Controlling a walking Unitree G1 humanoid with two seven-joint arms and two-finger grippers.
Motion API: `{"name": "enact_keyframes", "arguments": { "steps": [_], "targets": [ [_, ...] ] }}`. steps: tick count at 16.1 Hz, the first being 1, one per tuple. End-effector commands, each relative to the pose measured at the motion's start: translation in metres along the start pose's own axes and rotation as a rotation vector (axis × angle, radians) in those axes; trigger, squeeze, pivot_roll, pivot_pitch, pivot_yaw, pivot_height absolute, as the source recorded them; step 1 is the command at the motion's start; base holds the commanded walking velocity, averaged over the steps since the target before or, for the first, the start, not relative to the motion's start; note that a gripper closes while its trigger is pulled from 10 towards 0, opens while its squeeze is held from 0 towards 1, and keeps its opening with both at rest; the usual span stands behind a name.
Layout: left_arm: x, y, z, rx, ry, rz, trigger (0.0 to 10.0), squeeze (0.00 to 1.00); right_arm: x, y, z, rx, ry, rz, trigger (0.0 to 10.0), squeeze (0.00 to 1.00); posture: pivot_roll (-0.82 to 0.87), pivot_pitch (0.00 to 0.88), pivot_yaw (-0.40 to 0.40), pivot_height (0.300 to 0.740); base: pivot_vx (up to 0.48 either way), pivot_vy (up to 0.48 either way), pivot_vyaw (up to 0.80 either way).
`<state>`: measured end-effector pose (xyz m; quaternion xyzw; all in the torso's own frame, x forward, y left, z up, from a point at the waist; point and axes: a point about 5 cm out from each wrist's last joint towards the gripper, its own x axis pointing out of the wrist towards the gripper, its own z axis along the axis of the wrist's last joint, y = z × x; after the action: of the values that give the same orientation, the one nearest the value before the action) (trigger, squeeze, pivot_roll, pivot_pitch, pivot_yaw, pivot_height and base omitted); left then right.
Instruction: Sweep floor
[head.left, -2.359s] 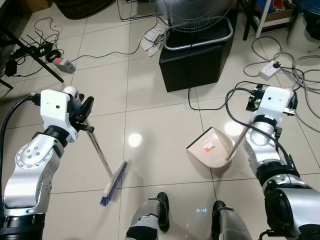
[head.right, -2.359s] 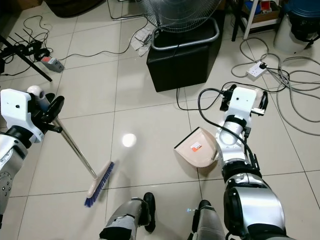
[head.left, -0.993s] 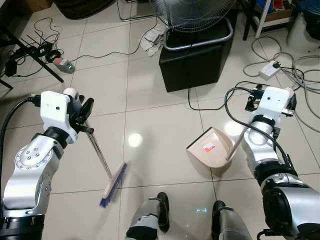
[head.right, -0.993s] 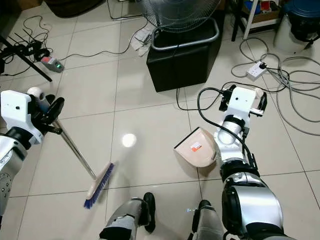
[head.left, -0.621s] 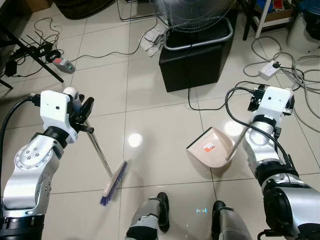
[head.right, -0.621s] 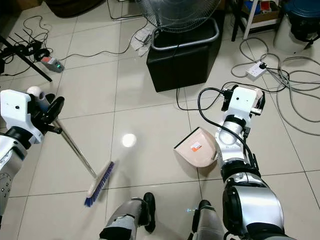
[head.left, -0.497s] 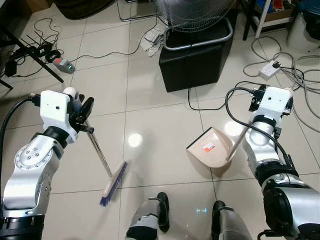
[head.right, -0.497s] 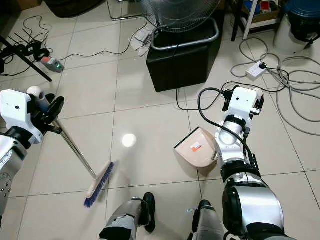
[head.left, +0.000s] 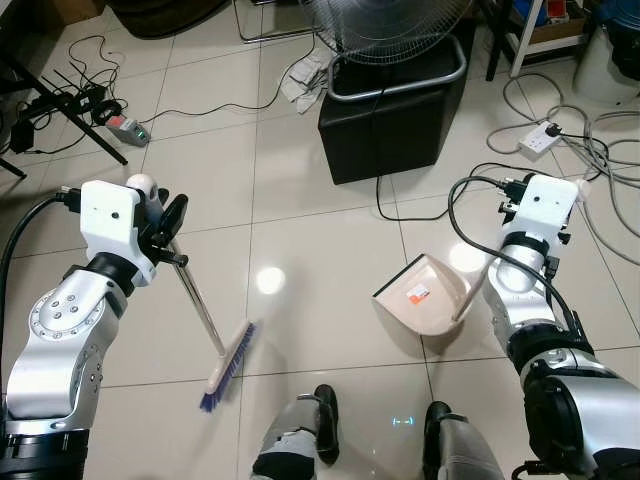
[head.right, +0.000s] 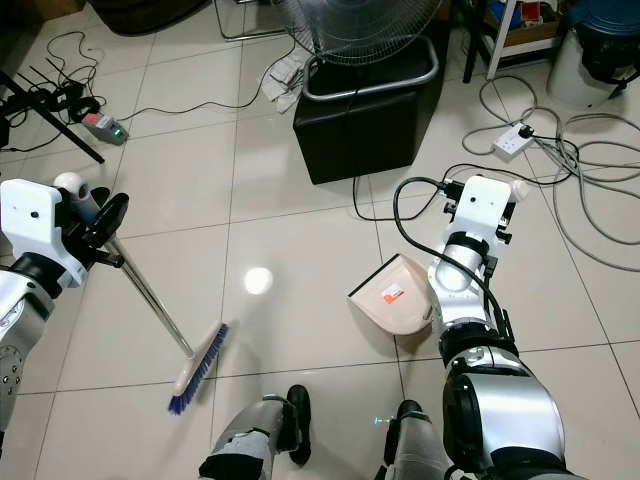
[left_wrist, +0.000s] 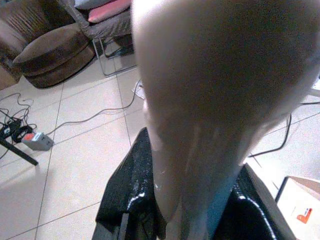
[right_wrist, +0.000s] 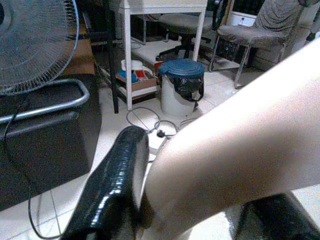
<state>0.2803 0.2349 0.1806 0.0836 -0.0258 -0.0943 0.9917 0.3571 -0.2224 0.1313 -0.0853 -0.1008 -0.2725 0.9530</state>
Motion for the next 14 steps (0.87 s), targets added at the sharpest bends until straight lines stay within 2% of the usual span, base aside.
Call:
{"name": "enact_keyframes", "arguments": {
  "steps": [1, 7, 11, 14],
  "targets": [
    [-0.004, 0.007, 0.007, 0.03, -0.015, 0.029, 10.0, 0.0, -0.007, 0.003, -0.007, 0.011, 0.023, 0.009, 0.0, 0.0, 0.26, 0.238, 0.237, 0.74, 0.0, 0.0, 0.0],
    [-0.003, 0.005, 0.004, 0.028, -0.014, 0.031, 10.0, 0.0, -0.007, 0.002, -0.008, 0.011, 0.024, 0.012, 0.0, 0.0, 0.25, 0.228, 0.232, 0.74, 0.0, 0.0, 0.0],
    [0.003, 0.001, 0.001, 0.026, -0.022, 0.044, 10.0, 0.0, -0.007, 0.001, -0.007, 0.017, 0.015, 0.017, 0.0, 0.0, 0.2, 0.187, 0.208, 0.74, 0.0, 0.0, 0.0],
    [0.013, -0.001, -0.005, 0.028, -0.005, 0.091, 10.0, 0.0, -0.007, -0.004, -0.006, 0.103, 0.005, 0.022, 0.0, 0.0, 0.15, 0.144, 0.178, 0.74, 0.0, 0.0, 0.0]
  ]
}}
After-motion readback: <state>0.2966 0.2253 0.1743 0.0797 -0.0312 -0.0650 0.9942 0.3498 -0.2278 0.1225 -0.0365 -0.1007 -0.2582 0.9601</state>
